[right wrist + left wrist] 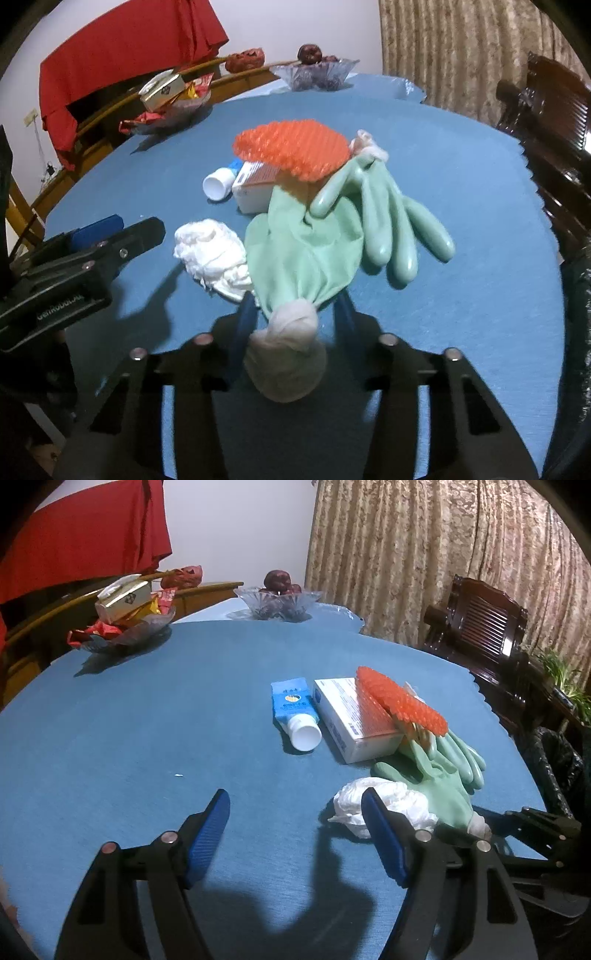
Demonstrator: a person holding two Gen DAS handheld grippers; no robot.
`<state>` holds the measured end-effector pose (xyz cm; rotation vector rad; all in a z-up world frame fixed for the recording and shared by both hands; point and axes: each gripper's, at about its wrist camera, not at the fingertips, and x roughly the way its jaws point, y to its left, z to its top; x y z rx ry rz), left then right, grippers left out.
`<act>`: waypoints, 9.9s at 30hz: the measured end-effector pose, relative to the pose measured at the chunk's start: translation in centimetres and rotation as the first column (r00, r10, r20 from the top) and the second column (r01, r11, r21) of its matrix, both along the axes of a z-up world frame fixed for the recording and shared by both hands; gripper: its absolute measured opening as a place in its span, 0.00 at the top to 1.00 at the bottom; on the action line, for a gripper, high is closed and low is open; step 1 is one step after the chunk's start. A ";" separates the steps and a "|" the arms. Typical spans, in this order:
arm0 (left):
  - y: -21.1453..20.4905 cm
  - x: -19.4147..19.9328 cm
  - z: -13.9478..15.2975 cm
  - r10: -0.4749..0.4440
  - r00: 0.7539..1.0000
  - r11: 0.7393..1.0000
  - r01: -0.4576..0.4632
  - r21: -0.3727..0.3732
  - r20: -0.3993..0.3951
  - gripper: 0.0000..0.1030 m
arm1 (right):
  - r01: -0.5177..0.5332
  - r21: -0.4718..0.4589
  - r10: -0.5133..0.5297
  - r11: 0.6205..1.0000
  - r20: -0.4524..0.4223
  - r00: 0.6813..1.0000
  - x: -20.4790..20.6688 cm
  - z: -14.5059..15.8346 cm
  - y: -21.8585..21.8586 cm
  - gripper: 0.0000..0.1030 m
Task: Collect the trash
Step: 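Grasp the white tissue with the left gripper while the right gripper grasps the green glove, then carry the tissue and glove over the bin and open both grippers, then grasp the orange foam net with the left gripper while the right gripper grasps the second green glove, then carry the orange net and green glove over the bin and open both grippers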
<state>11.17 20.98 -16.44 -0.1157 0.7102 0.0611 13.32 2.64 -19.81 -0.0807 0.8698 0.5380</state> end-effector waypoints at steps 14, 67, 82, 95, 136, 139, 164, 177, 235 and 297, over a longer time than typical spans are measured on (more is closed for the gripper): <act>-2.9 1.2 -0.4 -0.084 0.996 0.996 0.083 -0.020 -0.020 0.30 | 0.031 0.055 -0.034 0.998 0.046 0.998 -0.9 3.3 -4.0 0.72; -12.6 -1.2 6.8 -0.243 0.965 0.969 0.246 -0.021 0.102 0.79 | 0.155 0.130 -0.181 0.979 0.213 0.960 -4.4 11.3 -14.2 0.72; -21.9 -0.7 9.4 -0.398 0.904 0.912 0.408 -0.041 0.154 0.79 | 0.357 0.131 -0.379 0.925 0.268 0.886 -6.3 13.3 -24.8 0.72; -31.4 1.1 8.9 -0.552 0.818 0.824 0.565 -0.050 0.161 0.79 | 0.517 0.096 -0.523 0.850 0.256 0.813 -7.8 11.4 -33.5 0.72; -29.7 3.6 7.9 -0.490 0.853 0.858 0.508 -0.075 0.177 0.19 | 0.616 0.113 -0.622 0.780 0.251 0.741 -8.5 8.5 -36.1 0.07; -26.4 3.0 8.2 -0.441 0.880 0.889 0.456 -0.052 0.180 0.18 | 0.570 0.116 -0.579 0.813 0.260 0.773 -7.8 9.3 -33.6 0.07; -6.9 2.6 5.2 -0.067 0.989 0.997 0.064 0.032 0.134 0.19 | 0.235 0.124 -0.258 0.964 0.237 0.936 1.2 9.2 -14.3 0.07; -4.2 6.1 2.2 -0.025 0.996 1.000 0.023 0.019 0.087 0.19 | 0.174 0.053 -0.180 0.983 0.140 0.974 8.7 3.9 -7.1 0.07; -9.0 10.5 0.6 -0.141 0.990 0.990 0.140 0.005 0.014 0.90 | 0.138 0.082 -0.143 0.987 0.055 0.988 10.4 3.3 -8.2 0.84; -31.5 0.9 9.8 -0.511 0.849 0.855 0.518 -0.022 0.131 0.90 | 0.507 0.022 -0.499 0.862 0.209 0.841 -6.1 11.2 -32.4 0.84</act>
